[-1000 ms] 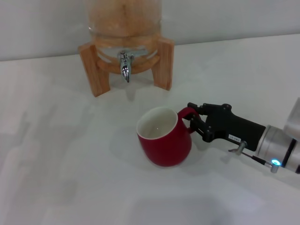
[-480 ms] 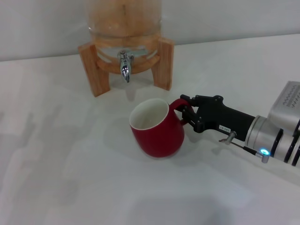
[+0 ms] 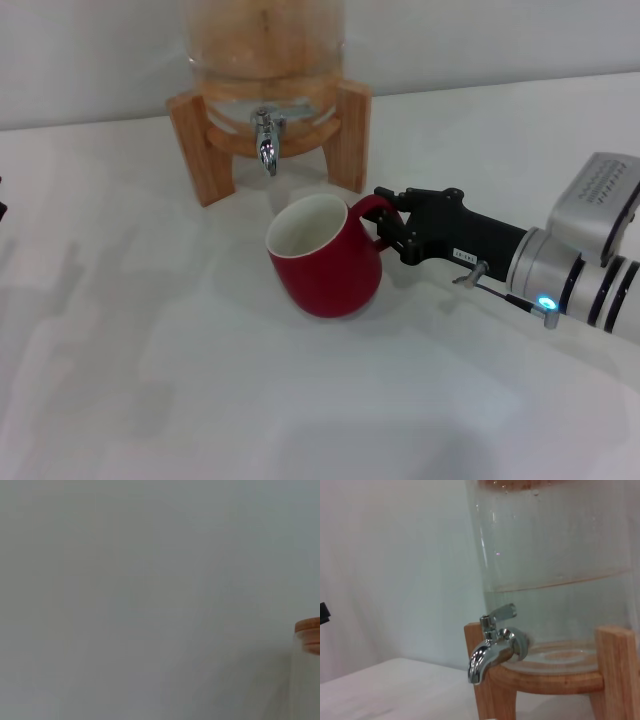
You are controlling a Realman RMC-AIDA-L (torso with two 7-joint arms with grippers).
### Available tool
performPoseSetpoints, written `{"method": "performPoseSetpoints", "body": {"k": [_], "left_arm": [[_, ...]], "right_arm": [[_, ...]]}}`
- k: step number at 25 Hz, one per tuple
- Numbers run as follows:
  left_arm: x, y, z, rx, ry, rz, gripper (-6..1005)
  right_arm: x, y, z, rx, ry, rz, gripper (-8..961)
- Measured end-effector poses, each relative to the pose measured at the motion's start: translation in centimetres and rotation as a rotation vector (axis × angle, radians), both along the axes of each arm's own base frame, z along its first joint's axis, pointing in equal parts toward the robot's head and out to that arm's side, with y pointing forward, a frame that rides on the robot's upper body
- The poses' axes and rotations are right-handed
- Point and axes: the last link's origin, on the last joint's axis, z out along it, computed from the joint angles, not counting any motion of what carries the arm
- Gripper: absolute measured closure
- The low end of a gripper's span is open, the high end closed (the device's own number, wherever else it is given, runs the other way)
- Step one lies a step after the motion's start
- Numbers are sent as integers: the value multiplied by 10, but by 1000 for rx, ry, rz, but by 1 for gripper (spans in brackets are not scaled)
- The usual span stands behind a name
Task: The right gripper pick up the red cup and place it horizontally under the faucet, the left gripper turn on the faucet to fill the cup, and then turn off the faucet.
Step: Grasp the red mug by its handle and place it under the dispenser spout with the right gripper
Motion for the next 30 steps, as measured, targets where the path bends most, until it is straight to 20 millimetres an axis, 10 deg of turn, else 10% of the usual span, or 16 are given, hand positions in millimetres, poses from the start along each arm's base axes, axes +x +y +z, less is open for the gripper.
{"method": "performPoseSetpoints", "body": {"k": [30], "left_arm": [[3,-1,-4,-26,0,-18,152]], "right_arm": [[-21,34,-2,28,-18,-56,771]]}}
